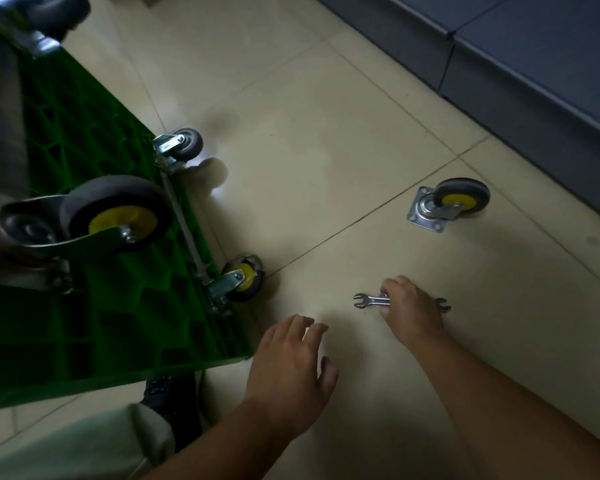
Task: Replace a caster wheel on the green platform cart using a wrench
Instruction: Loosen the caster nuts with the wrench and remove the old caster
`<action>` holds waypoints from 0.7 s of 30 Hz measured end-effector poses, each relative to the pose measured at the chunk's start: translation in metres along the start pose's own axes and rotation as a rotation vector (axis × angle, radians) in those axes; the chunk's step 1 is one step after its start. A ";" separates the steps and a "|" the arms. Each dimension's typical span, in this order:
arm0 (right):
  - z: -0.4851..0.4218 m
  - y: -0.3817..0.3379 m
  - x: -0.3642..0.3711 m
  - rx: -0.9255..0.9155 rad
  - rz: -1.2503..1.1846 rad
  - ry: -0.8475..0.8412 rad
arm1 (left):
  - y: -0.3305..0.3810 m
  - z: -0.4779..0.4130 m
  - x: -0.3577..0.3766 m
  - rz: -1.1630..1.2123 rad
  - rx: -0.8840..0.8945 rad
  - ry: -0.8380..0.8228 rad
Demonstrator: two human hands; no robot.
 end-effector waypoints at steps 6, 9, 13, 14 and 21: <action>-0.007 -0.001 0.018 0.099 -0.018 -0.063 | -0.004 0.005 0.002 0.032 -0.018 0.001; -0.002 -0.001 0.016 0.117 -0.186 -0.089 | -0.005 0.006 -0.011 0.028 -0.009 0.045; 0.020 -0.012 -0.015 0.127 -0.375 -0.090 | 0.004 0.010 -0.051 0.015 0.049 0.170; 0.030 -0.016 -0.025 0.121 -0.412 -0.099 | 0.009 0.014 -0.064 0.015 0.074 0.213; 0.128 -0.085 -0.109 -0.098 -0.602 -0.221 | 0.034 0.079 -0.162 0.051 0.184 0.464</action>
Point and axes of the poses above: each hand's wrist, its own z-axis away from the middle knuckle, its own x-axis out of the palm, y = z × x, the point moved 3 cm from there along -z, towards the middle knuckle, and after that the axes turned 11 degrees about x, right-handed, at the moved point
